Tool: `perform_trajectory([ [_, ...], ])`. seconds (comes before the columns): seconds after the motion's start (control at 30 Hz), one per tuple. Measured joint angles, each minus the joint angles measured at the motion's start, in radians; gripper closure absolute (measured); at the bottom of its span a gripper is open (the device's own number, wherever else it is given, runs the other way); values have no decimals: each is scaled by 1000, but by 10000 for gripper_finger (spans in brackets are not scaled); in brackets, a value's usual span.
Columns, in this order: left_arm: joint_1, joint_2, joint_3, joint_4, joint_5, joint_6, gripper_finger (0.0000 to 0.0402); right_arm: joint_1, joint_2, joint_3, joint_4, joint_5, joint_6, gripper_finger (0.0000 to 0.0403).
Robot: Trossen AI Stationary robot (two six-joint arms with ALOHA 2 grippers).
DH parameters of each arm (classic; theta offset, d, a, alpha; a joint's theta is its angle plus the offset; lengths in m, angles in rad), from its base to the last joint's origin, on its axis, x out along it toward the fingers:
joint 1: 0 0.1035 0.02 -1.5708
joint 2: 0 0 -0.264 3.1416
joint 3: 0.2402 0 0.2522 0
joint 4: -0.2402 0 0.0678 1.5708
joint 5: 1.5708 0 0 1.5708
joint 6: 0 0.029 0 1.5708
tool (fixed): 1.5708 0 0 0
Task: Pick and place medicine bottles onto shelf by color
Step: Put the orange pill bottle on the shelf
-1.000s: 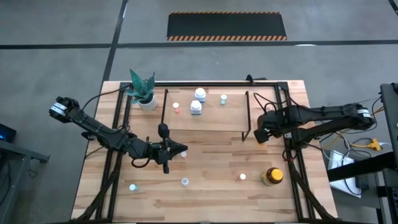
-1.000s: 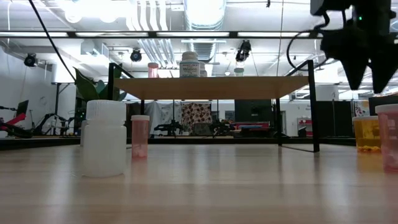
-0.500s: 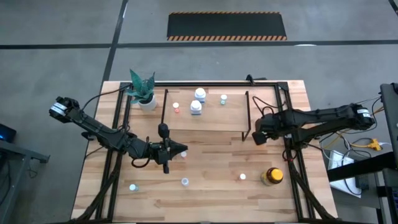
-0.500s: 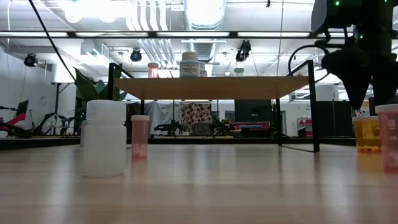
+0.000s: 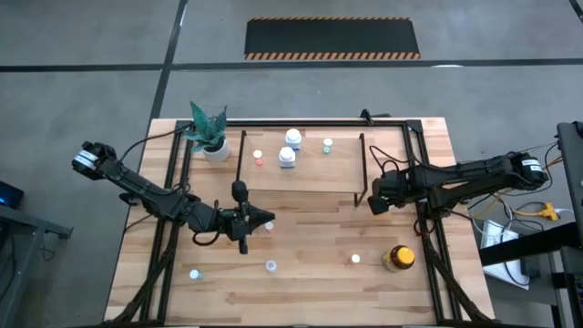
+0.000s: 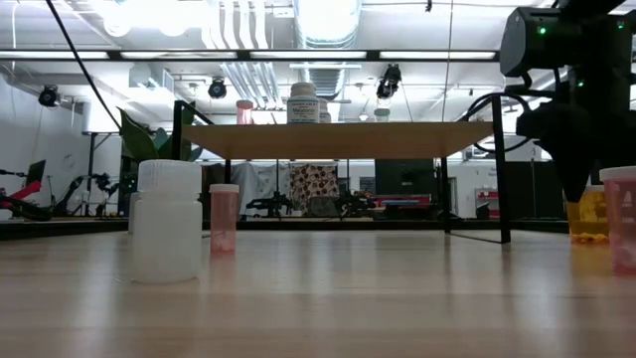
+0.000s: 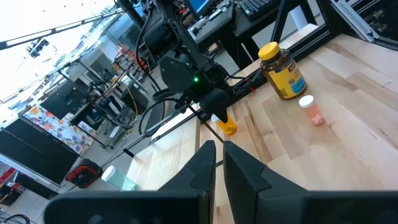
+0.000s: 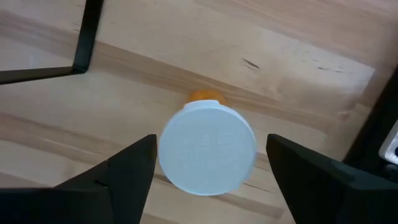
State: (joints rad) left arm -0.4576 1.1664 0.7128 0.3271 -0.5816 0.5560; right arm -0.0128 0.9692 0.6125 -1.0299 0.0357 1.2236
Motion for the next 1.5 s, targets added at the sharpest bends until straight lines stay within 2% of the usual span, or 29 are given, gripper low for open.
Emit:
perform_trajectory([
  [0.27,0,0,0,0,0,0,388,0,0,4,-6,-3,10,189],
  [0.37,0,0,0,0,0,0,388,0,0,21,-19,-11,0,206],
  [0.57,0,0,0,0,0,0,388,0,0,138,-180,-7,-18,193],
  [0.87,0,0,0,2,0,0,388,-1,1,451,-438,108,-73,198],
  [1.23,0,0,0,5,0,4,388,-3,25,788,-460,223,-204,199],
  [1.5,0,0,1,14,-4,27,388,-4,180,977,-453,228,-340,199],
])
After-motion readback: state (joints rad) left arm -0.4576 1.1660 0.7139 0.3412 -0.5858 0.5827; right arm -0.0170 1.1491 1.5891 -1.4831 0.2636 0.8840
